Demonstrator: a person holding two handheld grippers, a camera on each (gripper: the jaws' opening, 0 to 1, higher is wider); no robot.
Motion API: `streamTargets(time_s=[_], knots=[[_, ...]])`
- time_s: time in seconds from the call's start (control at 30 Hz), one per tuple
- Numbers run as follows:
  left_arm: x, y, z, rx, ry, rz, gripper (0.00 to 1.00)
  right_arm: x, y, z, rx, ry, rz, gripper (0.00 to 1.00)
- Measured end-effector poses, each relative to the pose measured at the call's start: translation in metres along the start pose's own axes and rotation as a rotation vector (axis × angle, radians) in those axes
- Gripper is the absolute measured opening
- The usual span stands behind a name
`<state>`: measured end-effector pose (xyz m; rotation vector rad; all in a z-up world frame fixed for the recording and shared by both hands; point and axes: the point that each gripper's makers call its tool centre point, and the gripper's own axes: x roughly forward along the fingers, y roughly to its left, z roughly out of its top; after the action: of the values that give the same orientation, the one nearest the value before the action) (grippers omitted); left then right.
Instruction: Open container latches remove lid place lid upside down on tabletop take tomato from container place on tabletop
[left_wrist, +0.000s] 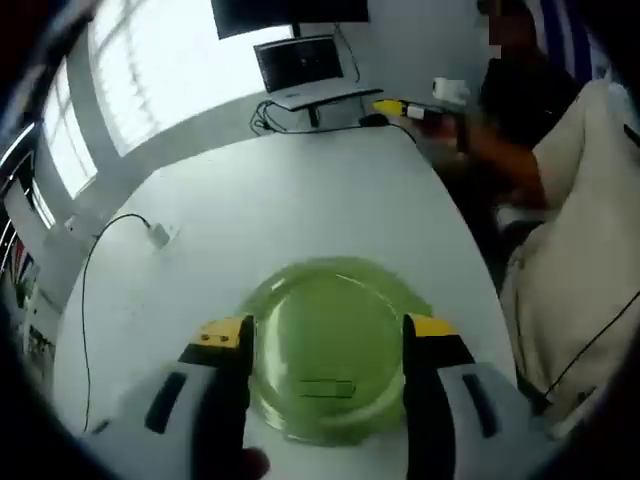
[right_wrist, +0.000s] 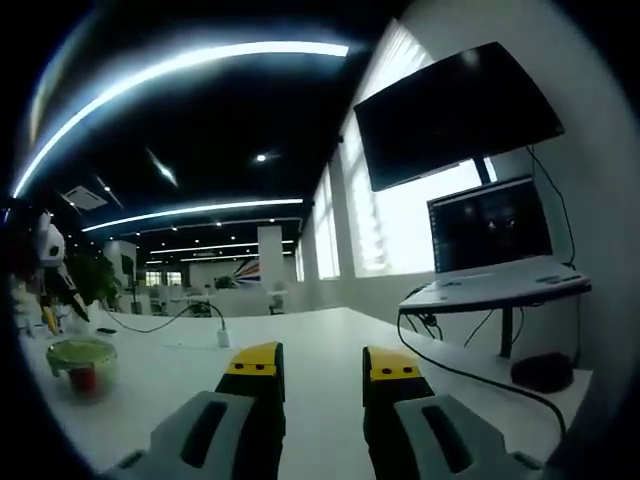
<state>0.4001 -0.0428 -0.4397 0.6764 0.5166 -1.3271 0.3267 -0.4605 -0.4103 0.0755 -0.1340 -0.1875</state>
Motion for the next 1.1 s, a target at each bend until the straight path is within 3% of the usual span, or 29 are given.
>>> streamTargets(time_s=[0.1,0.27,0.6,1.1], knots=[[0.003,0.002,-0.004,-0.011,0.015,-0.011,0.55,-0.001,-0.001,-0.001,0.003,0.001,-0.003,0.25],[0.01,-0.004,-0.024,-0.025,0.109,-0.067,0.58,-0.003,-0.001,-0.004,0.005,0.007,-0.005,0.25],[0.018,-0.003,-0.03,-0.055,0.143,-0.099,0.67,-0.003,0.001,-0.005,0.008,0.008,0.004,0.25],[0.018,-0.019,-0.033,-0.045,0.233,-0.118,0.69,-0.004,-0.003,-0.004,0.018,-0.002,0.0,0.25]])
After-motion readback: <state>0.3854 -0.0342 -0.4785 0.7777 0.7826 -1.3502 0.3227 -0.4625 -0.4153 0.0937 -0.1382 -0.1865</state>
